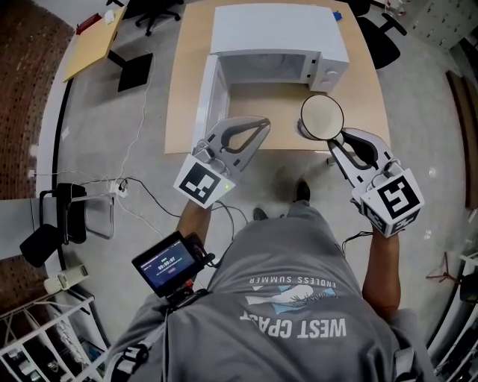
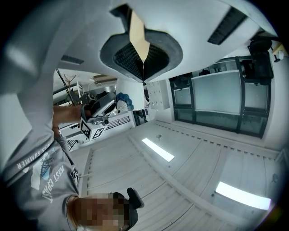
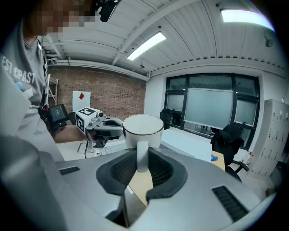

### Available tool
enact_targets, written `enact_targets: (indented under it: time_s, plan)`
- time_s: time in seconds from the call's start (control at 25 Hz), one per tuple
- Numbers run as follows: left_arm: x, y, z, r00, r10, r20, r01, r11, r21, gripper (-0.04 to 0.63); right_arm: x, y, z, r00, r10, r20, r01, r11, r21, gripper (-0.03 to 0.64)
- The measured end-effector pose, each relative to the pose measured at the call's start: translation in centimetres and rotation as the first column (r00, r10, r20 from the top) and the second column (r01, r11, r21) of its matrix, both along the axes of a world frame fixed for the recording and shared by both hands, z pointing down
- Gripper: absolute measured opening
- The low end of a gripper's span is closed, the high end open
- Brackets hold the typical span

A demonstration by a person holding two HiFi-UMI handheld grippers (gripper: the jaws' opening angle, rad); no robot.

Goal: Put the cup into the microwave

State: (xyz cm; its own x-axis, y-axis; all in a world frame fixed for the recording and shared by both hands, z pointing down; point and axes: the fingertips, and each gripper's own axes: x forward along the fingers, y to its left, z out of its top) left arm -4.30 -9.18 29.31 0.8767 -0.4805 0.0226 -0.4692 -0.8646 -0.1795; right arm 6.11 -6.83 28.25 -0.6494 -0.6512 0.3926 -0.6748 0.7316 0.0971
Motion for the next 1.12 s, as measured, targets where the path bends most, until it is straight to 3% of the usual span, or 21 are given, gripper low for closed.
enact_targets:
  time_s: [0.36,0.8,1.12]
  plan:
    - [-4.5,1.6,-1.3,1.000,0.004,-0.025,-0.003,1.000,0.024,0.021,-4.8,1.6,-0.4,1.000,0.012,-0.016,-0.012,1.000,-0.018,0.074]
    - [-5.5,1.8,-0.5,0.999,-0.002,-0.032,0.004,0.998,0.055,0.021,-5.5,1.2,2.1,1.000,-0.009,-0.024,0.009,1.000,-0.026,0.074]
    - [-5.6,1.4,0.4,1.000,-0.008,-0.016,0.008,1.000,0.029,0.021,-5.6,0.5,3.1,1.000,-0.006,-0.016,0.006,0.999,-0.048,0.074]
